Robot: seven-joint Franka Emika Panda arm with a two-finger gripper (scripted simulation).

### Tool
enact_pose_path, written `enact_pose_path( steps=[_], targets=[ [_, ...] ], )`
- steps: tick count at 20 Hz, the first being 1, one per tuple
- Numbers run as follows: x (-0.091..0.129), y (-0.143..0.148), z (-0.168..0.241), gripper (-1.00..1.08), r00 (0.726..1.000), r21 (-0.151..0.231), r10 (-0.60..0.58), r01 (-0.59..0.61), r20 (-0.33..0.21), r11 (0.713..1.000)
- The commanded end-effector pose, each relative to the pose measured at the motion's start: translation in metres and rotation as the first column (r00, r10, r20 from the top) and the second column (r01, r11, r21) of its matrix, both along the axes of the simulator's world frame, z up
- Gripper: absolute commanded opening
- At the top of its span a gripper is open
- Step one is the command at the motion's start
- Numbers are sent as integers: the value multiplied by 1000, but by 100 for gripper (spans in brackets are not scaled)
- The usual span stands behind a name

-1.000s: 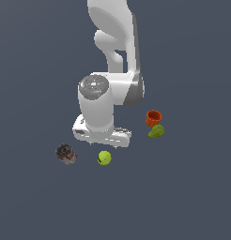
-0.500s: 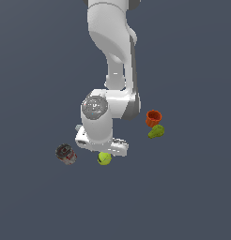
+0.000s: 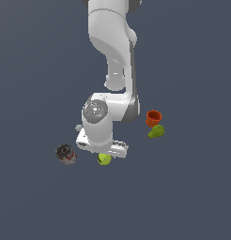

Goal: Pick up a designated object from a clutter of objects.

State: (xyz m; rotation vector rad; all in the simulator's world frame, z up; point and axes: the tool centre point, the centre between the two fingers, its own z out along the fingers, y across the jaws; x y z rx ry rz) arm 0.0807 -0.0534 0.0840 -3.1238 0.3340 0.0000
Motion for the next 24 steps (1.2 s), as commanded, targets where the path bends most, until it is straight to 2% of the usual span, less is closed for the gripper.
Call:
enact_pose_path(
  steps=[1,6,11,12,24],
  targets=[
    [-1,0,-11,100,1000,0,0,0,-1,1000],
    [-1,0,-36,100,1000,0,-1,1,0,1000],
    [0,0,-43,100,1000,0,-1,1,0,1000],
    [0,0,-43,-100,1000,0,-1,1,0,1000],
    [0,0,-41,-100,1000,0,-1,1,0,1000]
  ],
)
